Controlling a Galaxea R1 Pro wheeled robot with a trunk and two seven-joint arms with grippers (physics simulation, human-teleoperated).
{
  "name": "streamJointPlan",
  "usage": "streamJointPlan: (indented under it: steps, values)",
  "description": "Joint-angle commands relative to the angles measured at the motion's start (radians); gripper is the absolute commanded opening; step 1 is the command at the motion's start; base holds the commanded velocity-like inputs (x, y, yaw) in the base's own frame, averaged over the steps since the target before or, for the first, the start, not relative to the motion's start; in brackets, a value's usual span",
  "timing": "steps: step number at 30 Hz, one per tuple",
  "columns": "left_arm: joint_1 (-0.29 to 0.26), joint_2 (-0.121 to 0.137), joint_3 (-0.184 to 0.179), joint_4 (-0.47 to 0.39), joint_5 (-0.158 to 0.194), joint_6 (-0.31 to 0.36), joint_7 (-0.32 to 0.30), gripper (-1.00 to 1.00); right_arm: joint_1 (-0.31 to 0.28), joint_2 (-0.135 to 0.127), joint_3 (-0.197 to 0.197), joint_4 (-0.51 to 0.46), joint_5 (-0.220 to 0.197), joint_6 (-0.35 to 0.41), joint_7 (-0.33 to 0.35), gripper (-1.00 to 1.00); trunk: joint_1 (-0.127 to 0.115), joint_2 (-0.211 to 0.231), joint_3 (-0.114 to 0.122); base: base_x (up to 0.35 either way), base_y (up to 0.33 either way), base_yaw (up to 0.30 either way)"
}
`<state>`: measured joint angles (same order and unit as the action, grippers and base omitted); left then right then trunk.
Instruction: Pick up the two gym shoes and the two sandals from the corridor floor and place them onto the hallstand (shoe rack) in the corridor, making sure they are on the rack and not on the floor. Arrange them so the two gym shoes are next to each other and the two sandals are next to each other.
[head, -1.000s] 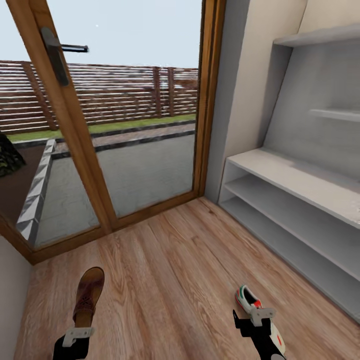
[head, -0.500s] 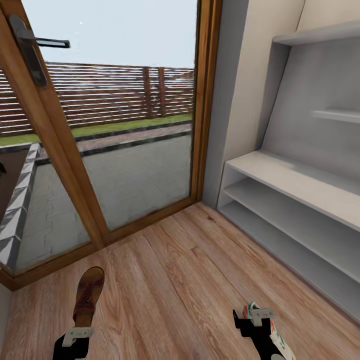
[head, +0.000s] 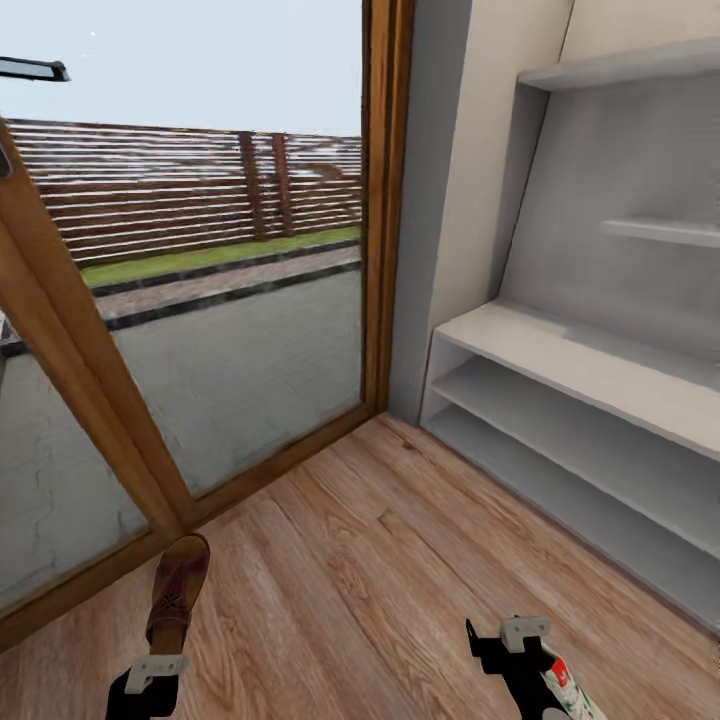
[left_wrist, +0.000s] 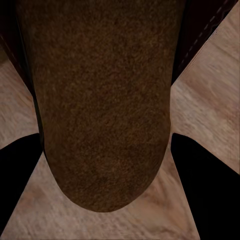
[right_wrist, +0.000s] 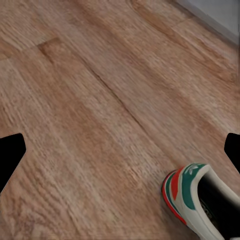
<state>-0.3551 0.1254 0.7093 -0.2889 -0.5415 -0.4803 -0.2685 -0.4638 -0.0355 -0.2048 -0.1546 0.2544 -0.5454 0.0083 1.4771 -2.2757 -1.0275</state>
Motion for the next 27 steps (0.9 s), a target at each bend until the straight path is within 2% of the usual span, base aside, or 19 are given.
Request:
streamJointPlan:
  steps: [1,18,27]
  values:
    - [-0.001,-0.001,0.009,0.000,-0.003,-0.003,-0.006,-1.00,-0.001,0.000,-0.008,0.001,0.009,-0.004,0.001,1.00,0.000,0.000,-0.001,0.233,0.273,-0.284]
    - [-0.001,-0.001,0.008,0.000,-0.003,-0.003,-0.006,-1.00,-0.001,0.000,-0.008,0.001,0.009,-0.004,0.001,1.00,0.000,0.000,-0.001,0.243,0.245,-0.284]
    - [-0.001,-0.001,0.008,0.019,-0.005,-0.004,-0.006,-1.00,-0.001,0.000,-0.008,0.001,0.009,-0.004,0.001,1.00,0.000,0.000,-0.001,0.321,0.061,-0.284]
